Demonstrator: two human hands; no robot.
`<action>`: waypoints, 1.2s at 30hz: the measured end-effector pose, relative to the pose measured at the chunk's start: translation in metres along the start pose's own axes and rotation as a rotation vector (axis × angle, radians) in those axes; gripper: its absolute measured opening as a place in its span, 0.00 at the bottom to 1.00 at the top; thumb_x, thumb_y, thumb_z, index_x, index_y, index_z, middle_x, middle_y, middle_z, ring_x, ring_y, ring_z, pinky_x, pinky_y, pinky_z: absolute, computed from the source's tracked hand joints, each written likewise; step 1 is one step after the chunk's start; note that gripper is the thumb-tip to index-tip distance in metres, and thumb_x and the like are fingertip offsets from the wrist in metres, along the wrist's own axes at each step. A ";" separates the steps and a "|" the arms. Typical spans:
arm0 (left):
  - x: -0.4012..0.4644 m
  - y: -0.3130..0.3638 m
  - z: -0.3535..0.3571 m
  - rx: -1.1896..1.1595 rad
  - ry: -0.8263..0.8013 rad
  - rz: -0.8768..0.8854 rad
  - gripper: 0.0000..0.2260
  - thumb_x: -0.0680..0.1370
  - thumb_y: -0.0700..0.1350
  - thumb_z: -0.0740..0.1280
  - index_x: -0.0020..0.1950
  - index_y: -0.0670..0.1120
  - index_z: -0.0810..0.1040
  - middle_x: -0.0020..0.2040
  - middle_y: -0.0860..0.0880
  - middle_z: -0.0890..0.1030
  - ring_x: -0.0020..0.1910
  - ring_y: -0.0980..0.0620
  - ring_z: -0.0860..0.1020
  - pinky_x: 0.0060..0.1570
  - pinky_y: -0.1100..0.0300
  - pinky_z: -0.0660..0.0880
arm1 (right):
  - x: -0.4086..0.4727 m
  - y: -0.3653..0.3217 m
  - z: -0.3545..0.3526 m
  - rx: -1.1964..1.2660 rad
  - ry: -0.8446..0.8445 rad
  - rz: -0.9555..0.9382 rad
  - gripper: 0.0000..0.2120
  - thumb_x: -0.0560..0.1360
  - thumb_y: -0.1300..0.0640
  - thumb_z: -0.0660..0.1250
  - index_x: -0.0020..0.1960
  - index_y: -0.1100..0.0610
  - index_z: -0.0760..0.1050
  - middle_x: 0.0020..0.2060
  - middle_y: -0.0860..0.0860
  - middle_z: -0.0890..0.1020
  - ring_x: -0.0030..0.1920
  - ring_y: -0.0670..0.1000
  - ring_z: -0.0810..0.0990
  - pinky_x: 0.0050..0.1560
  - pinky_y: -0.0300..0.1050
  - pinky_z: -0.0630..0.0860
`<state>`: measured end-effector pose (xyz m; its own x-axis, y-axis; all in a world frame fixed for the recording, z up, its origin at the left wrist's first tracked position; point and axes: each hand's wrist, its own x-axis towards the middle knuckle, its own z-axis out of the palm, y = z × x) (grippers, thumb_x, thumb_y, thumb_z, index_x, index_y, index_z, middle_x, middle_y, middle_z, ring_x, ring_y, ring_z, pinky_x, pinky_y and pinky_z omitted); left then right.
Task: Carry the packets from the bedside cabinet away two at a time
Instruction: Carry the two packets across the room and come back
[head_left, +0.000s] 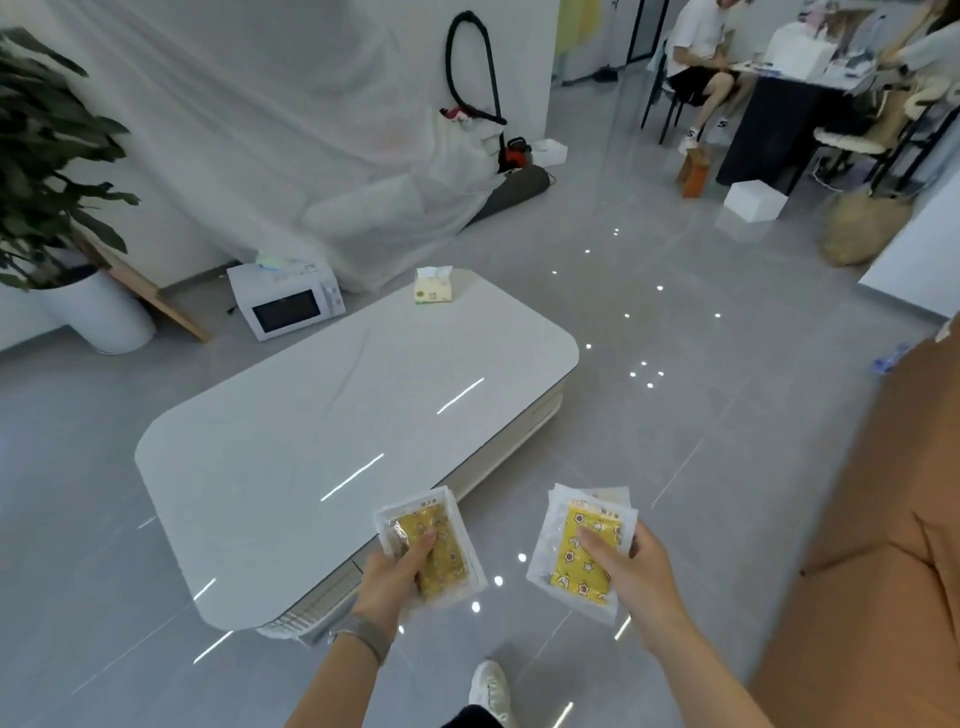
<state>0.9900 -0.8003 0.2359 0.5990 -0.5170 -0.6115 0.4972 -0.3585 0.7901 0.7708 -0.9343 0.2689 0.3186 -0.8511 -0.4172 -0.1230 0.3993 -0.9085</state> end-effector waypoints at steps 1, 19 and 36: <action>0.012 0.006 0.009 -0.003 0.010 -0.011 0.06 0.75 0.45 0.72 0.47 0.42 0.82 0.42 0.46 0.85 0.40 0.49 0.84 0.32 0.62 0.79 | 0.017 -0.008 0.000 -0.016 -0.014 0.001 0.10 0.72 0.63 0.74 0.52 0.56 0.79 0.43 0.52 0.86 0.42 0.51 0.86 0.37 0.41 0.81; 0.125 0.022 0.094 -0.159 0.289 0.026 0.05 0.77 0.47 0.70 0.49 0.46 0.82 0.47 0.48 0.86 0.48 0.50 0.84 0.51 0.53 0.79 | 0.264 -0.029 0.030 -0.213 -0.394 0.098 0.10 0.72 0.63 0.74 0.50 0.54 0.78 0.44 0.50 0.85 0.43 0.49 0.85 0.40 0.42 0.81; 0.329 -0.222 0.064 0.001 0.547 0.187 0.03 0.77 0.46 0.71 0.43 0.50 0.81 0.44 0.49 0.85 0.47 0.50 0.84 0.48 0.54 0.81 | 0.472 0.268 0.086 -0.484 -0.679 -0.072 0.11 0.72 0.57 0.75 0.52 0.52 0.78 0.46 0.48 0.85 0.45 0.48 0.85 0.45 0.43 0.82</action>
<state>1.0370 -0.9405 -0.1383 0.9141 -0.0942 -0.3944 0.3515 -0.3007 0.8866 0.9692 -1.1995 -0.1700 0.8193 -0.4165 -0.3941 -0.4213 0.0290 -0.9065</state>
